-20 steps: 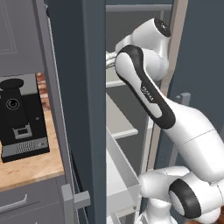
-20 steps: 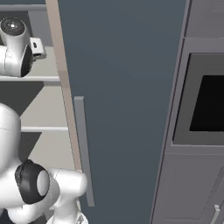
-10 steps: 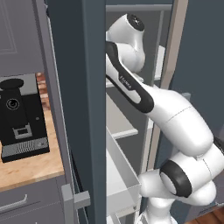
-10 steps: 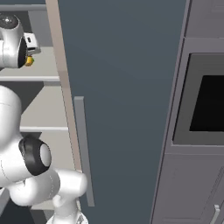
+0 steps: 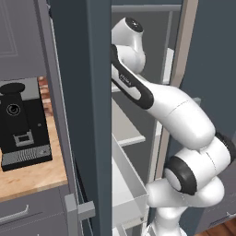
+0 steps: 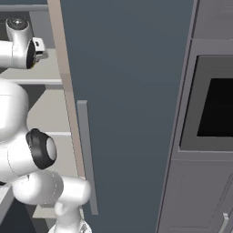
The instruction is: Take the lemon wedge, orange, and lemon from the freezer and place them in the bowl on the counter.
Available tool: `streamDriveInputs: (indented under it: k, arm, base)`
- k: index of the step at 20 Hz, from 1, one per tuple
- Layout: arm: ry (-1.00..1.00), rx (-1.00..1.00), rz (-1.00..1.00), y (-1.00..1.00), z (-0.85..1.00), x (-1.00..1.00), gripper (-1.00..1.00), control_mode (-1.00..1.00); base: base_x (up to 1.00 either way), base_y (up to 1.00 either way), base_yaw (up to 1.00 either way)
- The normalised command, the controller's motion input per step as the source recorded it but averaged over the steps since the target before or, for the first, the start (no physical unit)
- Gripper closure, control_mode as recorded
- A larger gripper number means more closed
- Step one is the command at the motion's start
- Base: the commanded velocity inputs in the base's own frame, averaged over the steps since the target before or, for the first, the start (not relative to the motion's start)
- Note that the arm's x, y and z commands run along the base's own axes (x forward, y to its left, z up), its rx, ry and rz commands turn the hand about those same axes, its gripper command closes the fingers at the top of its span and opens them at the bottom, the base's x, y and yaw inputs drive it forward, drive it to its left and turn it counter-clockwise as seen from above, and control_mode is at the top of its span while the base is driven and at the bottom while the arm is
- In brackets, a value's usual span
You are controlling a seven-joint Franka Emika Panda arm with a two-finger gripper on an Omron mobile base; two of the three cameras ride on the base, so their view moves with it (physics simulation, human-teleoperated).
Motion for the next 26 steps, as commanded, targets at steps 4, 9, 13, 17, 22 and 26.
streamDriveInputs:
  k: [4, 9, 13, 17, 22, 26]
  arm:
    - [0.0, -0.11, 0.0, 0.21, -0.05, 0.47, -1.0, -1.0]
    - [0.0, -0.08, 0.0, 0.24, -0.01, 0.35, -1.0, -1.0]
    - [0.0, -0.05, 0.0, 0.2, -0.04, 0.34, -1.0, -1.0]
    - [0.0, 0.0, 0.0, 0.13, -0.14, 0.09, -1.0, -1.0]
    - [0.0, 0.0, 0.0, 0.04, -0.24, 0.0, -1.0, -1.0]
    - [0.01, 0.0, 0.0, 0.01, -0.32, -0.03, -1.0, -1.0]
  base:
    - [0.0, 0.0, 0.0]
    - [0.0, 0.0, 0.0]
    - [0.0, 0.0, 0.0]
    - [0.0, 0.0, 0.0]
    - [0.0, 0.0, 0.0]
    - [0.0, 0.0, 0.0]
